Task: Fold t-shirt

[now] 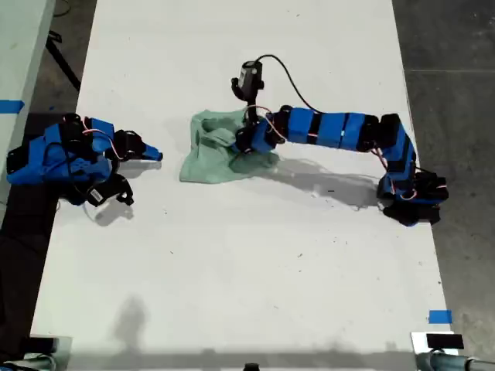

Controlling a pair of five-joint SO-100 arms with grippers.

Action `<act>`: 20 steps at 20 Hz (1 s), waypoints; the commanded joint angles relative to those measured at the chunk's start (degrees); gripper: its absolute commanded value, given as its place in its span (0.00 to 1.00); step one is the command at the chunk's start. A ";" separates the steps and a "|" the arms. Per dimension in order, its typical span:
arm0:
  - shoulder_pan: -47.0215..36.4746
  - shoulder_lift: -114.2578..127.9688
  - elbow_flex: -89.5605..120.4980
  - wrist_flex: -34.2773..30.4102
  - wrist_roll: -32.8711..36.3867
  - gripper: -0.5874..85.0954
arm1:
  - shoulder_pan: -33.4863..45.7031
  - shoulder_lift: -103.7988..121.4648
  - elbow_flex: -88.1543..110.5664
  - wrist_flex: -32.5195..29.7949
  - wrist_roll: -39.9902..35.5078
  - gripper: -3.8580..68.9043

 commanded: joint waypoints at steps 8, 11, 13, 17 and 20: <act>-0.62 0.18 -0.26 0.35 -0.53 0.01 | 16.26 5.89 -17.40 2.37 -8.44 0.04; -0.88 0.18 -0.26 2.64 -5.10 0.11 | 15.64 17.49 -10.11 11.78 -7.82 0.04; -0.35 0.18 -0.26 3.69 -9.49 0.14 | 14.33 32.08 6.42 14.94 -4.48 0.04; 1.93 0.18 -0.26 3.87 -10.63 0.14 | 11.69 69.87 52.82 15.73 11.34 0.04; 2.20 0.18 -0.26 3.87 -10.28 0.14 | 4.83 89.82 76.38 20.21 26.54 0.04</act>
